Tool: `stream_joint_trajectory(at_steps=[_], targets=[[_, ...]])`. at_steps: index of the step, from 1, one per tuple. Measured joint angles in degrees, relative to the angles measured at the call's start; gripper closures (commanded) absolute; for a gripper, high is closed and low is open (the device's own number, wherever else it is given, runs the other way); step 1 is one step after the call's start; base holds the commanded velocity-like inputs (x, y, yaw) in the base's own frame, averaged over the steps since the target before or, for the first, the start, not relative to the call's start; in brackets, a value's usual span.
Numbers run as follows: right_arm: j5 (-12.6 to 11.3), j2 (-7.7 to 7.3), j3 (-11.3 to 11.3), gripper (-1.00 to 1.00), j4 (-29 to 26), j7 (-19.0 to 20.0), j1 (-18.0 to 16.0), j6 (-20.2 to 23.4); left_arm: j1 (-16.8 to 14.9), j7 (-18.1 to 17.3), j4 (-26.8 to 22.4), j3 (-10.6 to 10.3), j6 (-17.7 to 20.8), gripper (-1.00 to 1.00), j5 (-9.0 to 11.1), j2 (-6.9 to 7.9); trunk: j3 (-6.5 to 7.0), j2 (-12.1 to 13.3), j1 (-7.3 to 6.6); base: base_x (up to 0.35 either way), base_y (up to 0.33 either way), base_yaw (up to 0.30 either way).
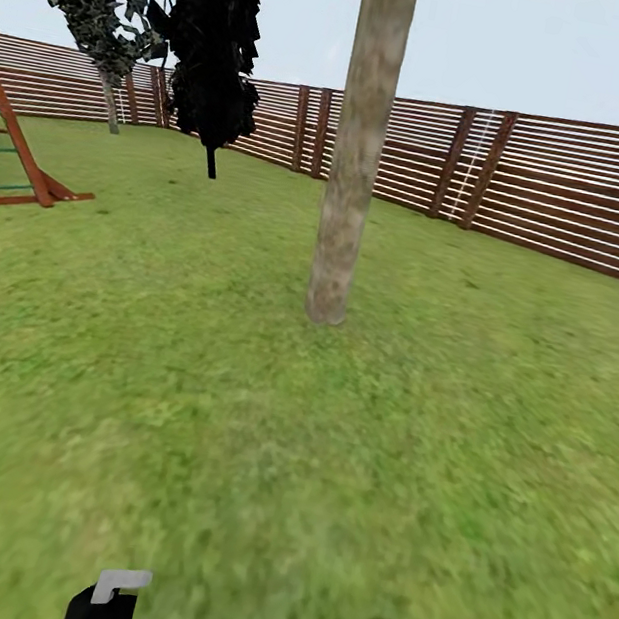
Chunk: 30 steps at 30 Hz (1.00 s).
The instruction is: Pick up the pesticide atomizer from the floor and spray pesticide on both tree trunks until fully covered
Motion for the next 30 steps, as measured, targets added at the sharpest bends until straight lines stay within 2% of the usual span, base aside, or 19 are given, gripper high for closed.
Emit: stream_joint_trajectory(at_steps=[30], targets=[[0.00,0.00,-0.01,-1.00,0.00,0.00,0.00,0.00,0.00,0.00,-0.07,0.00,0.00,1.00,-0.09,-0.02,0.00,0.00,0.00,0.341,0.010,0.000]])
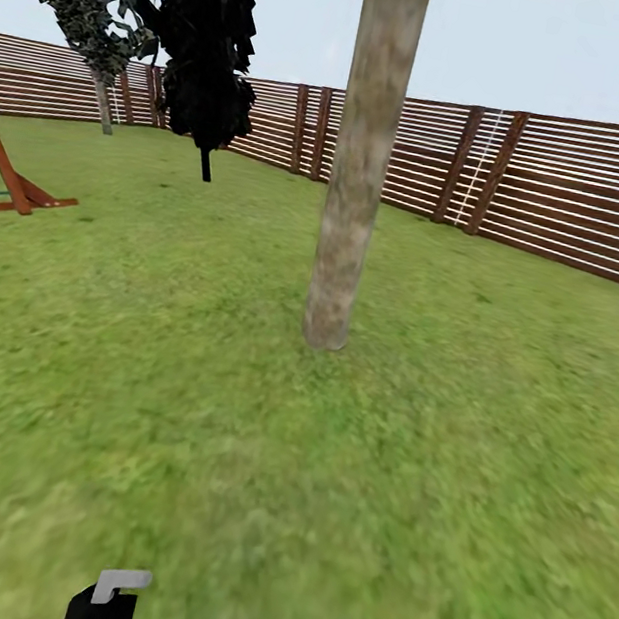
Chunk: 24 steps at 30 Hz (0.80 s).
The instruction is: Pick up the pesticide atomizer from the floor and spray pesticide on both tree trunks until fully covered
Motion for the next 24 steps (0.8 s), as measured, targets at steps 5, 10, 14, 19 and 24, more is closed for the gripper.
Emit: stream_joint_trajectory(at_steps=[5,10,14,19,24], targets=[[0.00,0.00,0.02,-1.00,0.00,0.00,0.02,0.00,0.00,0.00,0.01,0.02,0.00,1.00,0.00,0.00,0.00,0.00,0.00,0.341,0.000,0.000],[0.00,0.00,0.00,-1.00,0.00,0.00,0.02,0.00,0.00,0.04,0.11,0.10,0.00,1.00,0.23,-0.02,0.00,0.00,0.00,0.341,0.000,0.000],[0.00,0.00,-0.01,-1.00,0.00,0.00,0.01,0.00,0.00,-0.03,0.24,0.02,0.00,1.00,0.27,-0.10,0.00,0.00,0.00,0.341,0.000,0.000],[-0.09,0.20,0.00,-1.00,0.00,0.03,0.00,0.00,0.00,-0.09,0.35,0.00,0.00,1.00,0.27,-0.23,0.00,0.00,0.00,0.341,0.000,0.000],[-0.45,-0.66,-0.43,-1.00,-0.35,-0.08,-0.01,0.00,0.00,-0.02,0.35,0.00,0.00,1.00,0.21,-0.24,0.00,0.00,0.00,0.341,0.000,0.000]])
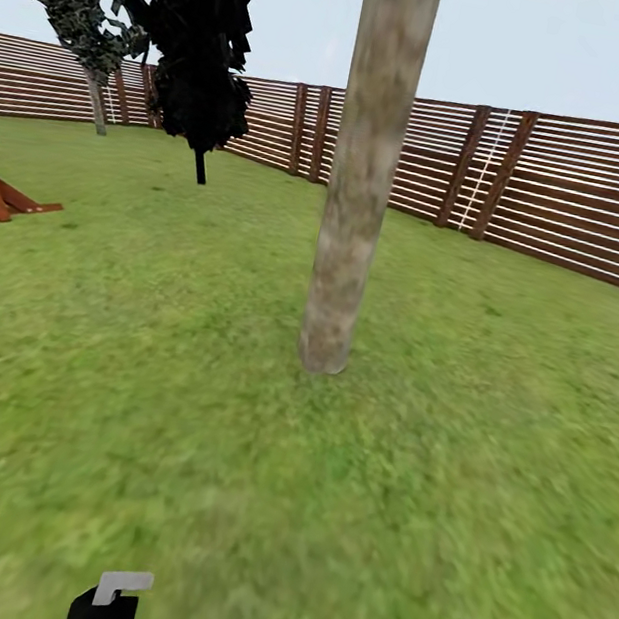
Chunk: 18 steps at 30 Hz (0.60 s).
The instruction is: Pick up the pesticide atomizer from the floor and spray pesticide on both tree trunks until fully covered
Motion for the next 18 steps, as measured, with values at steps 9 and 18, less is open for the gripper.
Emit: stream_joint_trajectory(at_steps=[9,18], targets=[[0.60,-1.37,0.55,-1.00,0.35,0.39,0.00,0.00,0.00,0.02,0.00,-0.02,0.00,1.00,-0.12,0.00,0.00,0.00,0.00,0.341,0.000,0.000],[0.37,-0.85,0.51,-1.00,0.10,0.22,0.00,0.00,0.00,0.02,0.00,0.00,0.00,1.00,-0.14,0.08,0.00,0.00,0.00,0.341,0.000,0.000]])
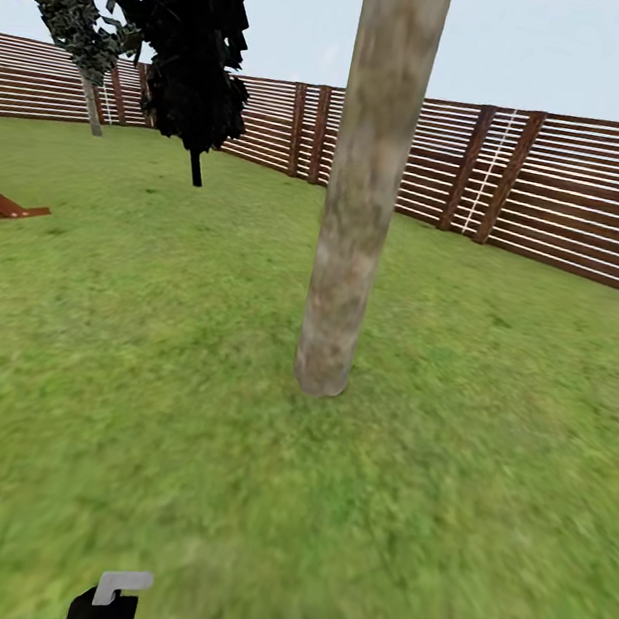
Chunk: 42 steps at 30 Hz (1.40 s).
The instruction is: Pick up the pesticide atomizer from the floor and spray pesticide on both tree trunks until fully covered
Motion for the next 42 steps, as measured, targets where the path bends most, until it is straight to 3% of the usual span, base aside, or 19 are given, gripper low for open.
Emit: stream_joint_trajectory(at_steps=[8,24,28,29,31,32,34,36,37,38,40,41,42], targets=[[-0.18,-0.75,-0.29,-1.00,0.16,-0.13,0.00,0.00,0.00,-0.08,-0.08,-0.02,0.00,1.00,0.10,0.00,0.00,0.00,0.00,0.341,-0.047,0.000],[-0.07,-0.59,-0.14,-1.00,-0.12,-0.02,0.00,0.00,-0.12,-0.86,-0.45,-0.30,0.27,1.00,-0.03,-0.08,0.00,0.00,0.00,0.337,-0.095,0.000],[0.00,-0.62,-0.12,-1.00,-0.42,0.02,0.00,0.00,-0.78,-1.27,-0.94,-3.35,0.88,1.00,-0.36,-0.04,0.00,0.00,0.00,0.184,-0.037,0.000],[0.05,-0.61,-0.07,-1.00,-0.57,0.09,0.02,0.00,-0.79,-1.30,-0.95,-5.53,0.90,1.00,-0.98,-0.07,0.00,0.00,0.00,0.030,-0.005,0.000],[0.20,-0.72,0.06,-1.00,-1.08,0.18,-0.45,0.70,-0.85,-1.37,-0.91,-12.19,1.07,1.00,-2.85,-0.02,0.00,0.00,0.00,0.012,-0.002,0.000],[0.22,-0.95,0.10,-1.00,-1.48,0.24,-1.74,3.17,-0.95,-1.94,-0.93,-15.40,1.69,1.00,-3.35,0.13,0.01,0.00,0.00,0.004,-0.001,0.000],[0.31,-1.40,0.20,-1.00,-3.88,0.28,-5.55,9.21,-1.84,-6.65,-1.20,-18.45,5.41,1.00,-3.86,0.72,0.02,0.00,0.00,0.002,0.000,0.000],[2.05,-1.88,0.28,-1.00,-7.87,0.45,-9.44,15.23,-5.83,-17.08,-1.37,-19.19,9.88,1.00,-4.04,3.65,0.03,0.00,0.00,0.000,0.000,0.000],[5.54,-2.02,0.30,-1.00,-9.74,0.97,-11.28,18.49,-7.47,-22.71,-1.41,-19.33,10.93,1.00,-4.09,5.48,0.02,0.00,0.00,0.000,0.000,0.000],[10.87,-2.05,0.27,-1.00,-11.38,2.05,-12.93,22.31,-9.03,-28.19,-1.40,-19.46,11.50,1.00,-4.10,7.07,0.02,0.00,0.00,0.000,0.000,0.000],[23.45,-1.77,0.10,-1.00,-15.11,5.38,-16.19,30.81,-12.19,-39.52,-1.43,-19.65,12.27,1.00,-4.44,9.54,0.02,0.00,0.00,0.000,0.000,0.000],[27.51,-1.56,0.03,-1.00,-17.30,7.06,-17.55,34.02,-13.64,-45.23,-1.46,-19.74,13.19,1.00,-5.99,10.34,0.02,0.00,0.00,0.000,0.000,0.000],[29.80,-1.36,0.05,-1.00,-19.55,9.45,-18.62,36.57,-14.99,-50.62,-1.46,-19.79,14.49,1.00,-9.24,10.76,0.02,0.00,0.00,0.000,0.000,0.000]])
